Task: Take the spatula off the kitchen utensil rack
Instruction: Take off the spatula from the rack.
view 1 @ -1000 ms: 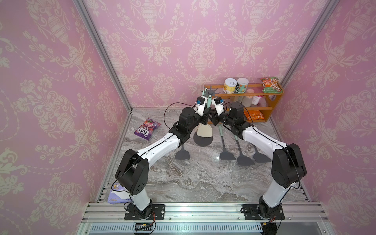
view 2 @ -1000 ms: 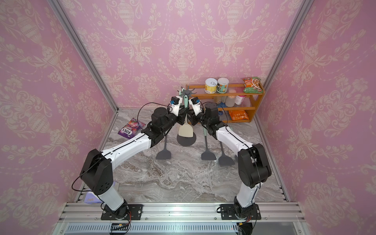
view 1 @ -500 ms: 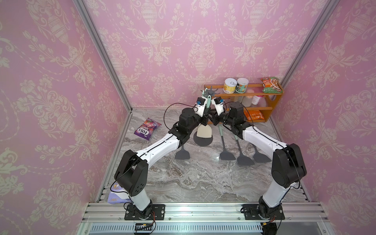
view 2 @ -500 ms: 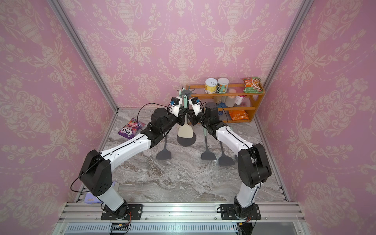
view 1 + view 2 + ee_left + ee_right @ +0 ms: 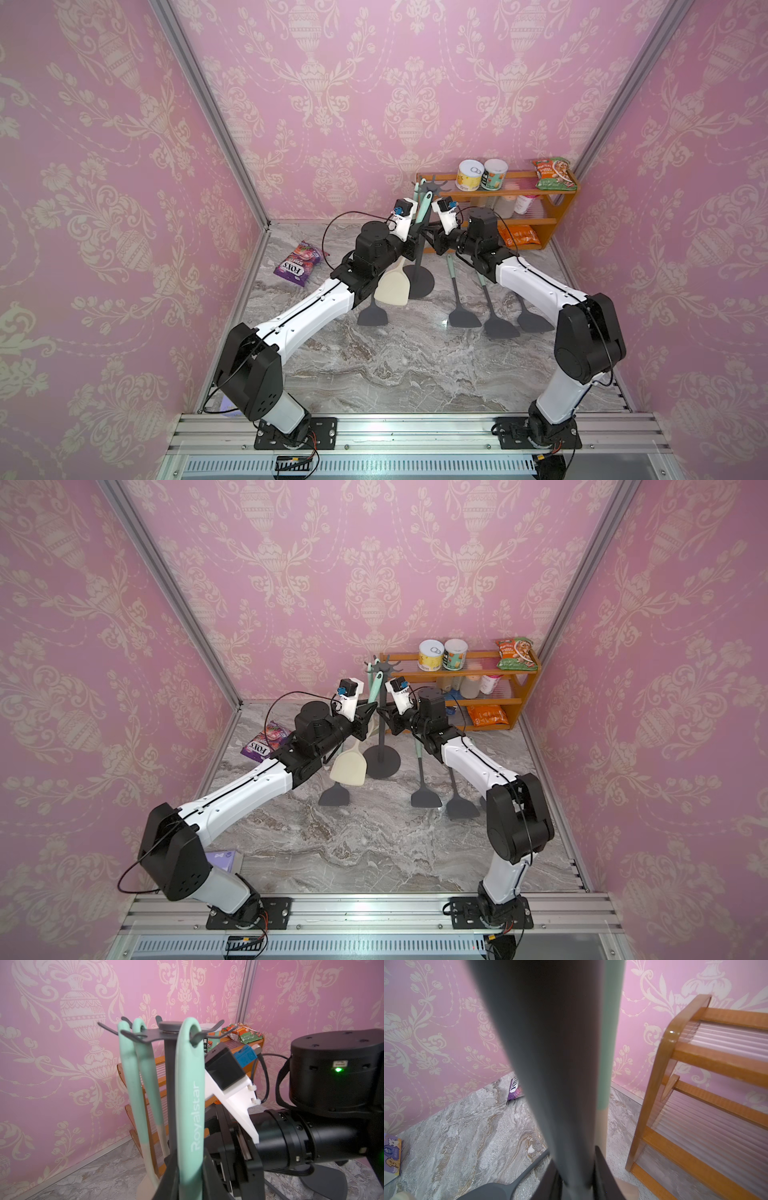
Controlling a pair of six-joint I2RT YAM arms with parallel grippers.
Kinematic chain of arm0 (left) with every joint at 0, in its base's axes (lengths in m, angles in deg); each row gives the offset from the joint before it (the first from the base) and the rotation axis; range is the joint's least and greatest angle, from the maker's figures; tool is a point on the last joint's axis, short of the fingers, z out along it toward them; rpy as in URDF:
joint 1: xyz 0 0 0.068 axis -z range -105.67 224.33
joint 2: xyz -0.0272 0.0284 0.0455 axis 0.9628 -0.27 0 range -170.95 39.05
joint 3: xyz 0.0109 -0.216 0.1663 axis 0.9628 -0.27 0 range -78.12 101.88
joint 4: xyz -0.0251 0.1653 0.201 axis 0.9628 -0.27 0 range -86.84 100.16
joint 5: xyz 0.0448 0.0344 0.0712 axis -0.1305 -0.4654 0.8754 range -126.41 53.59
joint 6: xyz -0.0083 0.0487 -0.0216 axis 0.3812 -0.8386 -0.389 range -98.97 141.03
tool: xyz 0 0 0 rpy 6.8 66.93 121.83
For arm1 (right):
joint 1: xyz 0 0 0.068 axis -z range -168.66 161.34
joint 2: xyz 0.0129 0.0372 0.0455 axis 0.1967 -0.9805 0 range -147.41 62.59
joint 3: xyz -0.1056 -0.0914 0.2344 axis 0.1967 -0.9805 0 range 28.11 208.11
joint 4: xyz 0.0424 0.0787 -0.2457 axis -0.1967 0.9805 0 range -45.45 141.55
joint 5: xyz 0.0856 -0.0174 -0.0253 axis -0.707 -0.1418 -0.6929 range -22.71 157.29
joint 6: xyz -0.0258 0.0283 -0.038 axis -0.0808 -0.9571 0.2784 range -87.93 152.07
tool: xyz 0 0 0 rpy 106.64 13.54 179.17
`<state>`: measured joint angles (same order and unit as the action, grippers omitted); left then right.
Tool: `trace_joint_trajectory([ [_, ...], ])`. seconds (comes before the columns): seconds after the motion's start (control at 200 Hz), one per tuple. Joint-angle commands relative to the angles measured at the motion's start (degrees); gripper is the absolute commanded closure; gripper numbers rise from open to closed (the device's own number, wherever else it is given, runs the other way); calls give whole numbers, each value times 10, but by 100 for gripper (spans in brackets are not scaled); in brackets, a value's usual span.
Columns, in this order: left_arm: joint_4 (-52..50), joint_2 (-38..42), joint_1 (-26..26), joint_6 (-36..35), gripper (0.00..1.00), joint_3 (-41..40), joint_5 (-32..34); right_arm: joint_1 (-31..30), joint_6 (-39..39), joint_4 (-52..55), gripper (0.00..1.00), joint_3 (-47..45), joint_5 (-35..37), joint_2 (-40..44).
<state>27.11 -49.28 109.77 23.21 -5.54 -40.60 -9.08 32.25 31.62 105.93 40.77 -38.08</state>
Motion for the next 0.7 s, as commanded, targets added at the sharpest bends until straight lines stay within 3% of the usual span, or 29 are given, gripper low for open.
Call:
trace_joint_trajectory([
  [0.0,31,49,4,12,100,-10,1,-3,-36,88,100,-3,3,-18],
  [0.22,48,83,4,37,100,-48,15,-4,-33,83,100,-9,1,-16],
  [0.695,210,74,-1,145,100,-133,-16,-4,-27,94,100,-1,13,-21],
])
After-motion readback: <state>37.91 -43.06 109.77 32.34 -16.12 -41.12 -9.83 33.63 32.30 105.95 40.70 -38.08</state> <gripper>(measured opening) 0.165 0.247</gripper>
